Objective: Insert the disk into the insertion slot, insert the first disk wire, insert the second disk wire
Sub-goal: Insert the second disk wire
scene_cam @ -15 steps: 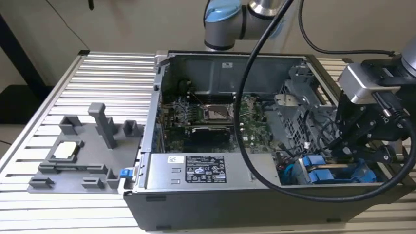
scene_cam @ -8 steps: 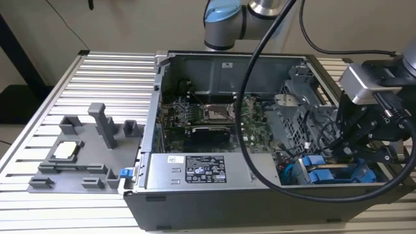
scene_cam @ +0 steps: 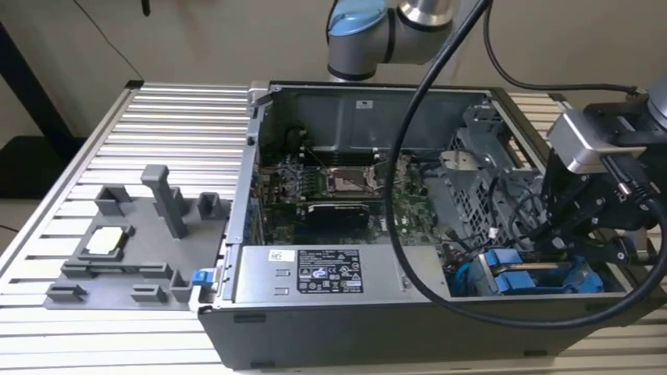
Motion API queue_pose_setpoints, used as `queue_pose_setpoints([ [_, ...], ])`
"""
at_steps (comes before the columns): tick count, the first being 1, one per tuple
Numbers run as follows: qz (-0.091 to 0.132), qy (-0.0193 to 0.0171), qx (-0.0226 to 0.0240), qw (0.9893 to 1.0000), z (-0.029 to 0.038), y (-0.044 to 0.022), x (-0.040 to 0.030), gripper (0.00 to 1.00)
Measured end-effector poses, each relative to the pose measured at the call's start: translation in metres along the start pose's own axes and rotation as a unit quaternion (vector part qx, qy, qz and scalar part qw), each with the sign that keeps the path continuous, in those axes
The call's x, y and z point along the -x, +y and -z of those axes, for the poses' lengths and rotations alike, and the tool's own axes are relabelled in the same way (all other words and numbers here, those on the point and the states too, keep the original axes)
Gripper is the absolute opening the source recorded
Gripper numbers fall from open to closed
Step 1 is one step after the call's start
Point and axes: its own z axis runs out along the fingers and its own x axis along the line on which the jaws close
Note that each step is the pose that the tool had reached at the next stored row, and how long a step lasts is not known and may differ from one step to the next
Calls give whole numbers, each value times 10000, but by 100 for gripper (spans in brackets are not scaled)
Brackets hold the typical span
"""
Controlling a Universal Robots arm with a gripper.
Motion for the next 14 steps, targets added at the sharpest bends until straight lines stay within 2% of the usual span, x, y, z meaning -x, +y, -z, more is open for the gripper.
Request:
queue_pose_setpoints([
  [3, -20, -14, 1, 10000, -18, -8, -3, 16],
  [14, -297, -26, -7, 9996, -69, -13, -9, 16],
])
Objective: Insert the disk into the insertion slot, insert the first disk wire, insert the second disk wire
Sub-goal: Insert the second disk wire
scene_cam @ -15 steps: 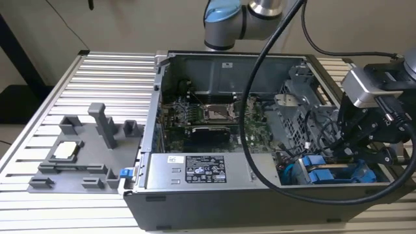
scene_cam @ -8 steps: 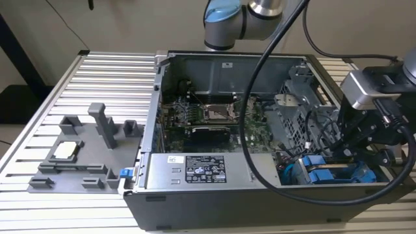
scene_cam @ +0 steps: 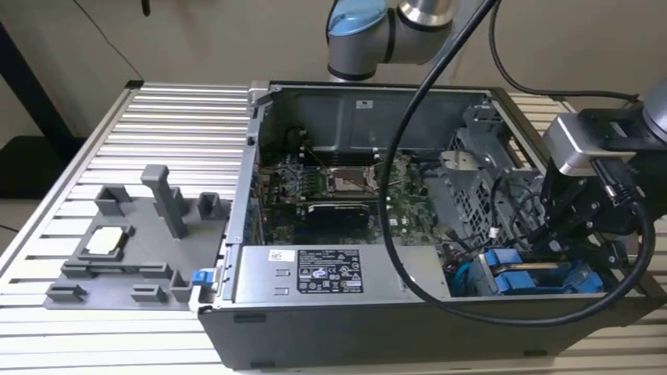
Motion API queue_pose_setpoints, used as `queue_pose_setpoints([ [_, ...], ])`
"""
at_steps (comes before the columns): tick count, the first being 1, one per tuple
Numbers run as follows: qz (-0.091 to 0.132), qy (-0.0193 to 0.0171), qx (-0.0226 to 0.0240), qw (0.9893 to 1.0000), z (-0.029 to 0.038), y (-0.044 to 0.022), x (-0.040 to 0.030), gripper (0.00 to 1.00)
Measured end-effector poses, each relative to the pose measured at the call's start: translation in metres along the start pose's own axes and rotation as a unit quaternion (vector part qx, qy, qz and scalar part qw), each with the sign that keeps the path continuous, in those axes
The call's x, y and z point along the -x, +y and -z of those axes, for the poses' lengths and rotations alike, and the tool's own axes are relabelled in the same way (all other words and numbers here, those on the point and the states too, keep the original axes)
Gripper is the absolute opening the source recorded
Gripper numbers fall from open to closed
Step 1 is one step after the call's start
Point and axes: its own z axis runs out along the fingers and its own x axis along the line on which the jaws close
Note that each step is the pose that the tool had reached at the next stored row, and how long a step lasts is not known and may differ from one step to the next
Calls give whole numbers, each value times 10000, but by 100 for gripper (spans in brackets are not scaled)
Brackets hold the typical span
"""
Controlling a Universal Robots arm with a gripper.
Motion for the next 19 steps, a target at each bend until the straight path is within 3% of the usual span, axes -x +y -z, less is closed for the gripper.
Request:
queue_pose_setpoints([
  [8, -104, -3, 6, 9999, -45, -11, -5, 16],
  [19, -104, -5, 6, 9999, -50, -12, -6, 18],
])
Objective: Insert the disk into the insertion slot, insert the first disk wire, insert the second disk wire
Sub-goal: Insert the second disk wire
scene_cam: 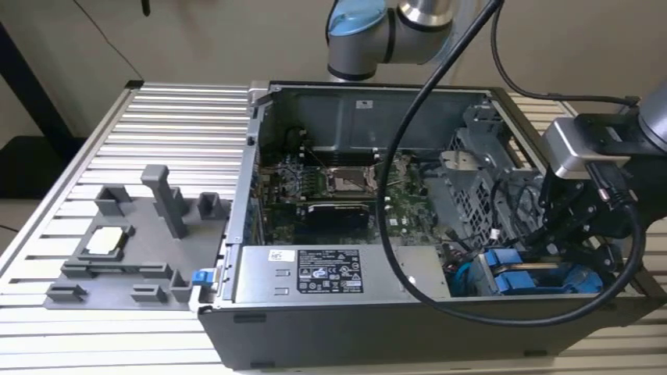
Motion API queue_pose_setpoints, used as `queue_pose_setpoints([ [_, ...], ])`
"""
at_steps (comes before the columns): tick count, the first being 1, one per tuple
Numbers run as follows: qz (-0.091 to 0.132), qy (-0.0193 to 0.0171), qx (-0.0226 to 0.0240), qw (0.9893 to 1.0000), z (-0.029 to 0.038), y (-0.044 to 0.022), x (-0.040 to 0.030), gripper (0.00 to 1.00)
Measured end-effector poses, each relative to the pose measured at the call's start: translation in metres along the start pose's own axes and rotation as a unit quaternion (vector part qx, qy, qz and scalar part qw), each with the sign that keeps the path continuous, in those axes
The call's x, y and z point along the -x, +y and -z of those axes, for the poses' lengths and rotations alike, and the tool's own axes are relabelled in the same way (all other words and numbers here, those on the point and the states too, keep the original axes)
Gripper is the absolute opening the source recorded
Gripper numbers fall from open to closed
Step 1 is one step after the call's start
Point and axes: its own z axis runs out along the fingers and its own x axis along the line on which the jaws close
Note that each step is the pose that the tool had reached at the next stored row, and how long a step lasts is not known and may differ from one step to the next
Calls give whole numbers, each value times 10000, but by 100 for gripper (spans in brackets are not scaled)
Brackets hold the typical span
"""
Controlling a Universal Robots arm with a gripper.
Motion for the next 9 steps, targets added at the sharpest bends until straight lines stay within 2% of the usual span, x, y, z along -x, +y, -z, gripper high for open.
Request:
queue_pose_setpoints([
  [1, 0, 0, 0, 10000, 0, 0, 0, 18],
  [2, 0, 1, 0, 10000, 0, 0, 0, 24],
  [4, 0, 0, 0, 10000, 16, 1, 2, 24],
  [9, -1, 1, 0, 10000, 237, 12, 31, 24],
])
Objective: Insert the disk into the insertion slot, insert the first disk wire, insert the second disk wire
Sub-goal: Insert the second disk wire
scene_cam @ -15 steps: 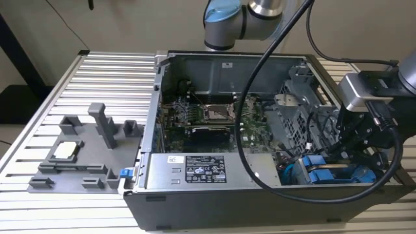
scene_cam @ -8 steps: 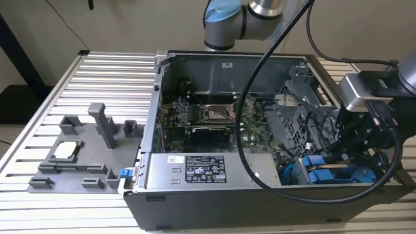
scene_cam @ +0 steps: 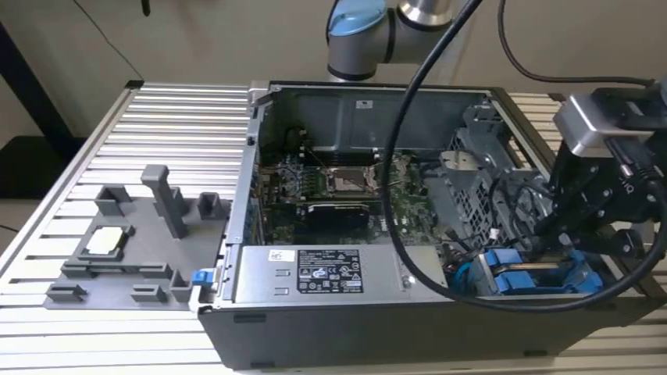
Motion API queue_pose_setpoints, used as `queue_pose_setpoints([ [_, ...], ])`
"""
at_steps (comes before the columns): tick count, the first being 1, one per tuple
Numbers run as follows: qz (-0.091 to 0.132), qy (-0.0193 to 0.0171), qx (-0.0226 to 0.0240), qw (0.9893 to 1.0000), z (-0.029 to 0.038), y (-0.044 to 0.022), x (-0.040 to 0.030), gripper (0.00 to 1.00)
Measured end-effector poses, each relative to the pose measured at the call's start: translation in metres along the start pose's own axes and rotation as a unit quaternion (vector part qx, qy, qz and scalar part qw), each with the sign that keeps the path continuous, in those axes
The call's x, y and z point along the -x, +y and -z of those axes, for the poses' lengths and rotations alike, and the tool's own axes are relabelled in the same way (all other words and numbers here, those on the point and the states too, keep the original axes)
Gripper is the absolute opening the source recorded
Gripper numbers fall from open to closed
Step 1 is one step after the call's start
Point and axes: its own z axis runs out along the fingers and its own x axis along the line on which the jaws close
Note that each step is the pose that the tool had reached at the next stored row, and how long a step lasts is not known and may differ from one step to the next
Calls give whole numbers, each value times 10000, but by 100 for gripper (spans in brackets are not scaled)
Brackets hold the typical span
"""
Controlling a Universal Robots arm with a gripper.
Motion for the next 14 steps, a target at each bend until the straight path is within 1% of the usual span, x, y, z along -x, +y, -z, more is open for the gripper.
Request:
queue_pose_setpoints([
  [5, 0, 1, 0, 10000, 220, 11, 34, 24],
  [7, 2, 2, -7, 10000, 254, 13, 61, 24],
  [8, 4, 2, -28, 10000, 264, 15, 75, 24],
  [9, 11, -1, -86, 10000, 264, 17, 89, 24],
  [10, 22, -5, -168, 9999, 262, 18, 104, 24],
  [13, 59, -18, -445, 9990, 256, 25, 151, 24],
  [14, 69, -22, -524, 9986, 253, 29, 166, 24],
])
